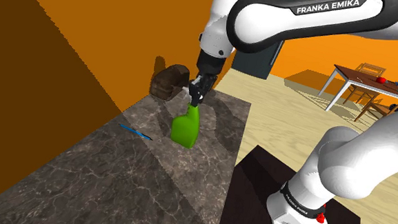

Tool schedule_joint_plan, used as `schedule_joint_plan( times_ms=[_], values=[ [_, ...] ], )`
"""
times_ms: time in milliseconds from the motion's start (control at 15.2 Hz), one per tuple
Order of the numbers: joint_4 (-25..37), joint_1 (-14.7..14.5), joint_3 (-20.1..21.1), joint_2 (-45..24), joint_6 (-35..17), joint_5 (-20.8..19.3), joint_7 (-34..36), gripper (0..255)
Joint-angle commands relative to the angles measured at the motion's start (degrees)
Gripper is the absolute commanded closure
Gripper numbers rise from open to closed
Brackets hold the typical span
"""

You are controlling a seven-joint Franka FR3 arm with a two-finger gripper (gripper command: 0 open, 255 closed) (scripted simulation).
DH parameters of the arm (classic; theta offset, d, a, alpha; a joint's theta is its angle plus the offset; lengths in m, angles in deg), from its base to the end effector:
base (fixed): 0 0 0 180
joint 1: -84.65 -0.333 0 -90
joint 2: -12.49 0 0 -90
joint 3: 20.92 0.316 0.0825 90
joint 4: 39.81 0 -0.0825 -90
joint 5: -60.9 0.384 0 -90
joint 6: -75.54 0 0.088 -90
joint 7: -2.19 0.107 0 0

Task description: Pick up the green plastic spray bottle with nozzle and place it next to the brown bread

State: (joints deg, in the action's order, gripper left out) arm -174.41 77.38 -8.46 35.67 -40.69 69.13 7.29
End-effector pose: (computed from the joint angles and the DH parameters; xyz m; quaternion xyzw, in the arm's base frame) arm 0.4072 0.1609 0.4888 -0.9948 -0.0912 -0.0332 0.0306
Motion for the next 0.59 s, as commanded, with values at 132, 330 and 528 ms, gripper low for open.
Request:
schedule_joint_plan(
  times_ms=[132, 330, 528],
  values=[
    [2.5, 0.1, -0.2, 0.7, 3.2, -0.1, 0.1, 255],
    [4.6, 0.1, -0.4, 0.9, 5.6, -0.3, 0.2, 255],
    [6.8, 0.2, -0.6, 1.1, 7.9, -0.4, 0.4, 255]
  ],
)
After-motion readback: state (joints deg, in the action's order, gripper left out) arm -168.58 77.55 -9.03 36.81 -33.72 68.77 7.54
